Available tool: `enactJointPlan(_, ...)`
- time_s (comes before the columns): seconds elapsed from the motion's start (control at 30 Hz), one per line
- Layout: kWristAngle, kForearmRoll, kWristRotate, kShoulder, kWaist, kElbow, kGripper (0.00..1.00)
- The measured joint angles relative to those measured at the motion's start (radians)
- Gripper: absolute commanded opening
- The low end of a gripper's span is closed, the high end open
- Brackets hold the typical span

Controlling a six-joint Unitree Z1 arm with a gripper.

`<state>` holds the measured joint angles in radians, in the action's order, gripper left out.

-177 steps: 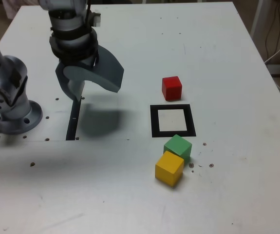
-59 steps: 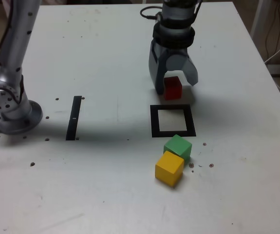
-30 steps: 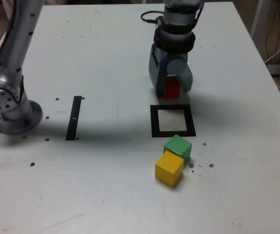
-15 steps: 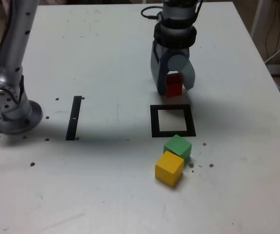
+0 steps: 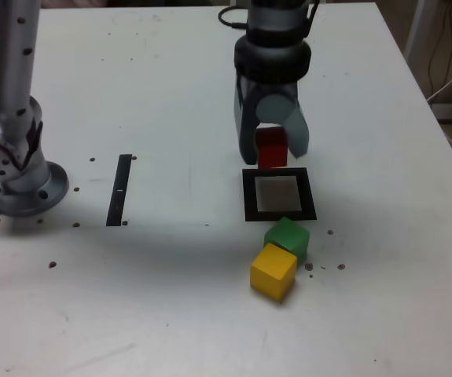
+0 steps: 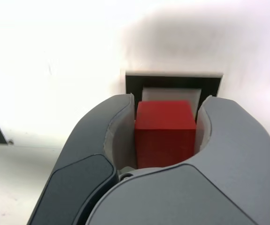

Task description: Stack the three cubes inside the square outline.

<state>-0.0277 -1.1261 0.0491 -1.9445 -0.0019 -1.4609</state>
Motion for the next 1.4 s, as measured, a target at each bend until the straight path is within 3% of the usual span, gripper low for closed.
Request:
enactJointPlan(0.23, -0.005, 0.085, 0.044, -0.015, -0.056, 0.06, 0.25)
enactJointPlan(0.73, -0.019, 0.121, 0.051, -0.082, -0.061, 0.074, 0.27)
enactJointPlan(0.8, -0.019, 0.132, 0.052, -0.083, -0.061, 0.076, 0.32)
enactJointPlan(0.87, -0.02, 0.139, 0.052, -0.083, -0.061, 0.078, 0.43)
enactJointPlan(1.07, -0.024, 0.14, 0.052, -0.082, -0.062, 0.081, 0.95)
enactJointPlan(1.13, -0.027, 0.139, 0.053, -0.085, -0.062, 0.085, 0.99)
enactJointPlan(1.4, -0.035, 0.125, 0.073, -0.084, -0.062, 0.098, 1.0)
